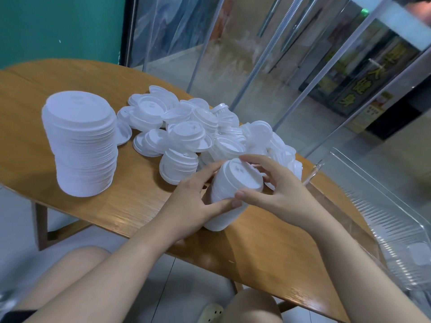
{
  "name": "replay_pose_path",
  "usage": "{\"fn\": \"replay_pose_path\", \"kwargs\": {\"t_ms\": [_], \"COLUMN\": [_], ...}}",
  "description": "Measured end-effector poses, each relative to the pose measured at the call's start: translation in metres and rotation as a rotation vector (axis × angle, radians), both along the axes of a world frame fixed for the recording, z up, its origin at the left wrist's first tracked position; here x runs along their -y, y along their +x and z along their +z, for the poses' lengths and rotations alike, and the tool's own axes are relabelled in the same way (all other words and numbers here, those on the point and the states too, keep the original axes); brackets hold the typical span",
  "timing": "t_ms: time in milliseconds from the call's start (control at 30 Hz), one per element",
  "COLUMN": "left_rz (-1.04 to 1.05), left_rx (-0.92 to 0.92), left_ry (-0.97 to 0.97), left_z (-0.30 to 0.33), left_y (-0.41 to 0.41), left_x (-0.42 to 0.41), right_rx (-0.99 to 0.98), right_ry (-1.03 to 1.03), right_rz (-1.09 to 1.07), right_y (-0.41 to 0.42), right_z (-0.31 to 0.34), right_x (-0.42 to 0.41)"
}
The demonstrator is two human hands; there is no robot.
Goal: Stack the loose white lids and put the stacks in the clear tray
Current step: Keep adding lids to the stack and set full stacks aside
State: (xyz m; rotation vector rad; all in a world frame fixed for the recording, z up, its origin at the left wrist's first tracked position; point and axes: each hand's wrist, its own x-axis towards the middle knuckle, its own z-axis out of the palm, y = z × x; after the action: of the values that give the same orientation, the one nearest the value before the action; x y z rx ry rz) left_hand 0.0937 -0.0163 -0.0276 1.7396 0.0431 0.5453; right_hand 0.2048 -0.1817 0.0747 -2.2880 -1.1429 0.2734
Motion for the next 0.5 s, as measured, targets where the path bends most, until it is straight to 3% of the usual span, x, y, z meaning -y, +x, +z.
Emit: {"fn": "replay_pose_path", "kwargs": {"t_ms": [133,233,333,500], "left_rz": [0.008,0.011,0.014,-0.002], "left_rx": [-0.005,-0.014,-0.024,-0.041], "left_ry": [0.013,0.011,0.010,-0.013], "left_z": [-0.003,-0.005,-0.006,-0.004], "left_y": [0.001,0.002,0.001,0.001], "left_x": [-0.001,-0.002,-0.002,-0.001], "right_rx": [-0.019,-0.057,0.054,0.293], "right_ry": [-0.029,0.106,0.189,-0.159], "right_rz": [0.045,0.018,-0.052,0.062], "right_y": [0.002,0.011,0.040,0.106], "right_z": [0.000,0.008,0.011,-0.017], "right_x": [0.003,-0.002,-0.016,-0.050]}}
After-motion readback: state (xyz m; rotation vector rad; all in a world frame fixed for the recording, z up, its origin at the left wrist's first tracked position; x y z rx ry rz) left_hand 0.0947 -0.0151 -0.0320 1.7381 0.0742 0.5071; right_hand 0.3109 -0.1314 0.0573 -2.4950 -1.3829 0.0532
